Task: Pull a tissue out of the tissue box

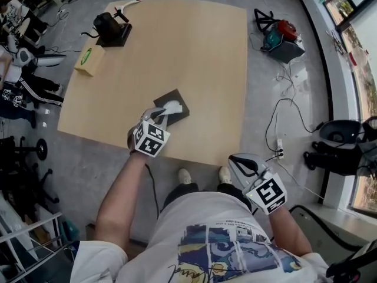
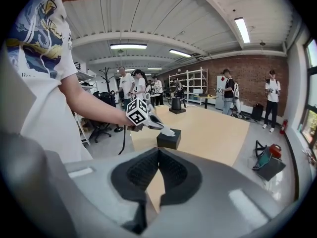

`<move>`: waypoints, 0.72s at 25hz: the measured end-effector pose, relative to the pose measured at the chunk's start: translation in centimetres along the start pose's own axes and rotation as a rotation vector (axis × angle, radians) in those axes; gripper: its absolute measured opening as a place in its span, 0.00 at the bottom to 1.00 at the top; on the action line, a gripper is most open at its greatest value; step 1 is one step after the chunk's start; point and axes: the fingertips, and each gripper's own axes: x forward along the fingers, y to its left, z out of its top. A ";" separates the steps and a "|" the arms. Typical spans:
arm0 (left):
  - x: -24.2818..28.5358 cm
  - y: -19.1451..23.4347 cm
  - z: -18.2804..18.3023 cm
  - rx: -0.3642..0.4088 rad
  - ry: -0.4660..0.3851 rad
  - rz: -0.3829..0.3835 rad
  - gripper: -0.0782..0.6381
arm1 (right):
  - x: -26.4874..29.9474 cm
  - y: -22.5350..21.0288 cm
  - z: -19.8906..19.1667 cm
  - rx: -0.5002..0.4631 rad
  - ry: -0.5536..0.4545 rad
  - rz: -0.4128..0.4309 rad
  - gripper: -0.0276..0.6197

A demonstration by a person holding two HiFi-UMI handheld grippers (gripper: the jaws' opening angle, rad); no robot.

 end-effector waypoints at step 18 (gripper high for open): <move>-5.2 0.8 4.6 -0.027 -0.068 0.077 0.12 | -0.6 -0.9 0.6 -0.046 -0.039 0.074 0.05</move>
